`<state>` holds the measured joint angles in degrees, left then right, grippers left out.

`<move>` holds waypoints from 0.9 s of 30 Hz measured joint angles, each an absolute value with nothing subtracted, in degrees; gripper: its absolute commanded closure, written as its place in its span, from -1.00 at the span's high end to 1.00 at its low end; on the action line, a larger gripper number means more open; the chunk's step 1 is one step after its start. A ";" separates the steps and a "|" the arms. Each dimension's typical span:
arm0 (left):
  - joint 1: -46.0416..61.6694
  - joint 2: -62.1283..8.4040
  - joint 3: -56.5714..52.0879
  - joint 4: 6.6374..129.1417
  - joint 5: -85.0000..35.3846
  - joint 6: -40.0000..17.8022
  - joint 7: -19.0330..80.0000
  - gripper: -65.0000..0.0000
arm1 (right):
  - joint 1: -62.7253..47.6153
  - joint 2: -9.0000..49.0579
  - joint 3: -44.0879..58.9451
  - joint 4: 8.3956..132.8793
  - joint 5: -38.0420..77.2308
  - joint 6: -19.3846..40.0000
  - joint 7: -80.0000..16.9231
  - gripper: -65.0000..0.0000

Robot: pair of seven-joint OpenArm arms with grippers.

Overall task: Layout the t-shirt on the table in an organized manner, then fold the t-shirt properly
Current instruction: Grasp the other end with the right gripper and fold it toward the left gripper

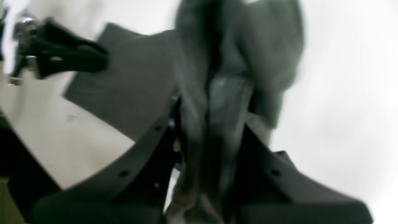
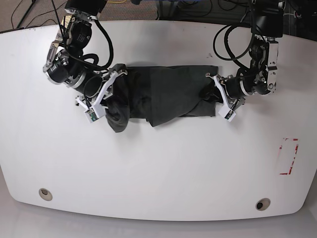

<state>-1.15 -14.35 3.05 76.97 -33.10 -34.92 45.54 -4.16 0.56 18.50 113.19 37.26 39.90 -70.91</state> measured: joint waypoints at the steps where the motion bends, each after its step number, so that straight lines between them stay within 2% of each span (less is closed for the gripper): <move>1: -1.15 -14.35 3.05 76.99 -33.10 -34.92 45.56 -0.68 | -3.86 0.16 17.72 113.19 37.10 39.90 -70.91 -0.96; 12: -1.17 -14.13 3.05 76.97 -33.26 -34.68 45.58 -0.68 | -1.54 -5.96 12.64 113.14 37.19 39.92 -70.74 -0.96; 27: -1.32 -12.08 3.05 76.97 -32.84 -33.82 45.52 -0.68 | -0.86 -6.85 7.79 113.03 36.47 39.90 -70.70 -0.95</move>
<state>-1.32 -12.08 3.05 76.97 -32.84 -33.82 45.52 -0.86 -6.85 7.79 113.03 36.47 39.90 -70.70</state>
